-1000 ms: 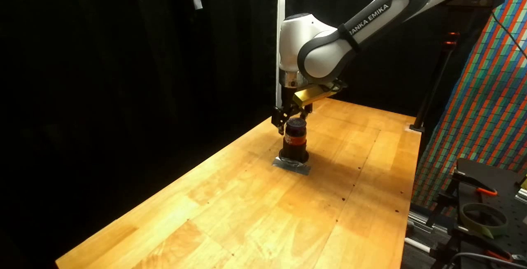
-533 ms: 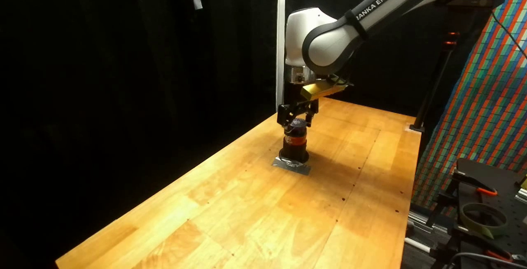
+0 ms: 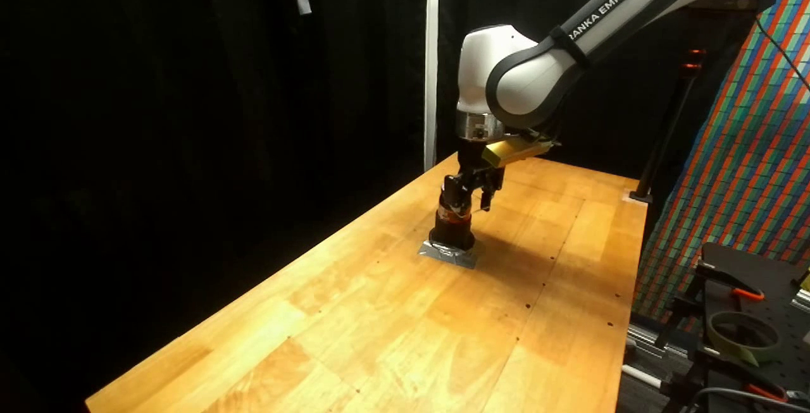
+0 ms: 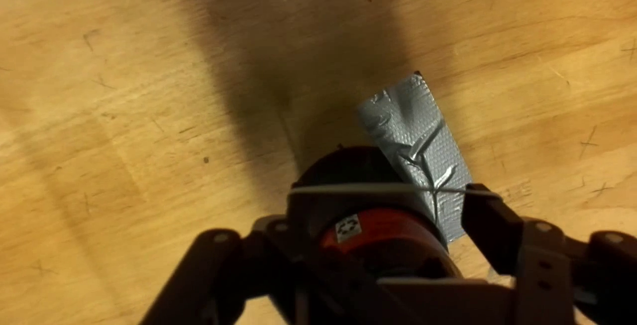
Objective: Put the rubber band on the jar.
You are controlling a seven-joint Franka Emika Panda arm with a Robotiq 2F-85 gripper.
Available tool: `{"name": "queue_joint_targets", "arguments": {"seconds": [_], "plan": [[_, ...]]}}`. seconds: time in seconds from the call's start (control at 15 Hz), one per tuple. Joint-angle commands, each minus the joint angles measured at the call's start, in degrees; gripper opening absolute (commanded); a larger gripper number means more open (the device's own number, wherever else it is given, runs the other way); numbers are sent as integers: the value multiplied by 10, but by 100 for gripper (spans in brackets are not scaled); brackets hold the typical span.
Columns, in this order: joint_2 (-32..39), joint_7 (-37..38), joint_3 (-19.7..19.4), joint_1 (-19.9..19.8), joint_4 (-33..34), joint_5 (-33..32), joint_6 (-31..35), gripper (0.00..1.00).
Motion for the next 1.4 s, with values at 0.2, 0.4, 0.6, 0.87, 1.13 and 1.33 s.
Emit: {"name": "queue_joint_targets", "arguments": {"seconds": [0.2,0.4,0.6,0.87,1.13,1.33], "plan": [[-115,25,-2,28,-172,-14,128,28],[-147,68,-16,50,-238,-47,224,7],[-161,156,-67,92,-293,-131,341,0],[-150,338,-237,212,-313,-321,436,7],[-123,485,-412,347,-299,-439,498,3],[-86,542,-530,453,-297,-450,562,3]]}}
